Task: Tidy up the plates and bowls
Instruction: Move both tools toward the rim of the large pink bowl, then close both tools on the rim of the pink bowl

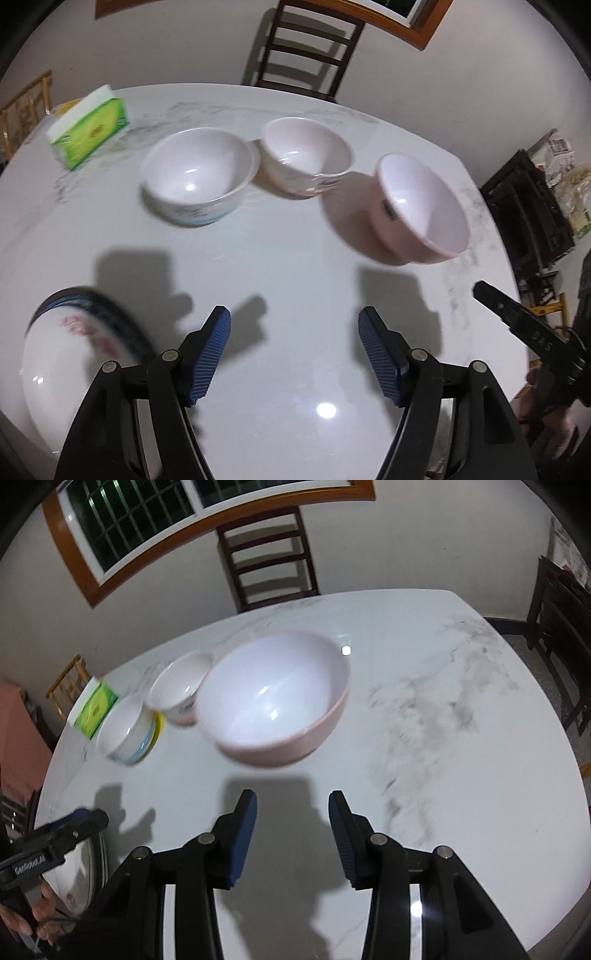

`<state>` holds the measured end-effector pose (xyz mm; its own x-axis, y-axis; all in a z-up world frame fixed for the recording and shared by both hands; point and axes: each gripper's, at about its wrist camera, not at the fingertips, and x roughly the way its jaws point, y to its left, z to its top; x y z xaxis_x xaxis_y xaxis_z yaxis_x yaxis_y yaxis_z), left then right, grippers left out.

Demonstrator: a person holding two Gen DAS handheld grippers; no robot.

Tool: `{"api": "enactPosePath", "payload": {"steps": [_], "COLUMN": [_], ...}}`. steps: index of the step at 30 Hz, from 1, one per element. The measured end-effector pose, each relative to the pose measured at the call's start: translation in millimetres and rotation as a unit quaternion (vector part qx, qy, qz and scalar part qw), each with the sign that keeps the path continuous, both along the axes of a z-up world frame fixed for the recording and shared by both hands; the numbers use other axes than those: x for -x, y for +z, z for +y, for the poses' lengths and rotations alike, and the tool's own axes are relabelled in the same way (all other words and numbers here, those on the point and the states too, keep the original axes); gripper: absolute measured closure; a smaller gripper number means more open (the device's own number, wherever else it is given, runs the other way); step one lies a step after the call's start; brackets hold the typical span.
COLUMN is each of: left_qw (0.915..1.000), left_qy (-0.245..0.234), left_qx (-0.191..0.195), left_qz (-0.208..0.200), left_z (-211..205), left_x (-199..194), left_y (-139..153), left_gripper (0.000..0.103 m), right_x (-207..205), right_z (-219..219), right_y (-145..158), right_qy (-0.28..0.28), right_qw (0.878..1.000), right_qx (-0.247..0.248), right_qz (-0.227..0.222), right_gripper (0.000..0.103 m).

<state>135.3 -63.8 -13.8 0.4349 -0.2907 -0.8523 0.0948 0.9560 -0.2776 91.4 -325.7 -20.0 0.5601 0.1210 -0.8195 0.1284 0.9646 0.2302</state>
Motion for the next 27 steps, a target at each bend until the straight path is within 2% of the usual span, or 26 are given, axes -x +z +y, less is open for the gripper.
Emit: {"api": "enactPosePath", "payload": {"steps": [6,9,23,26,27], "left_qw": [0.9994,0.9988,0.9972,0.9969,0.9967], "left_qy": [-0.006,-0.007,0.002,0.001,-0.001], "left_qx": [0.034,0.044,0.035,0.033,0.031], "left_qz": [0.008,0.019,0.067,0.072,0.075], "left_z": [-36.6,-49.9,-85.0,-90.1,-92.5], "left_x": [-30.7,-45.8,-99.4,-103.8,-105.6], "left_y": [11.9,11.3,-16.9,-23.5,-26.7], "left_gripper": [0.035,0.035,0.036,0.037,0.041], "right_x": [-27.7,-45.6,-101.3,-107.0,-107.9], "right_z": [-25.3,-30.9,-48.5,-47.2,-47.1], "right_y": [8.8,6.1,-21.8,-29.3,-31.4], "right_qy": [-0.013,-0.022,-0.035,-0.036,-0.037], "right_qw": [1.0,1.0,0.998,0.997,0.997], "right_qx": [-0.016,-0.008,-0.009,-0.004,-0.004], "right_qz": [-0.001,0.013,0.059,0.065,0.066], "right_gripper": [0.062,0.062,0.062,0.062,0.062]}}
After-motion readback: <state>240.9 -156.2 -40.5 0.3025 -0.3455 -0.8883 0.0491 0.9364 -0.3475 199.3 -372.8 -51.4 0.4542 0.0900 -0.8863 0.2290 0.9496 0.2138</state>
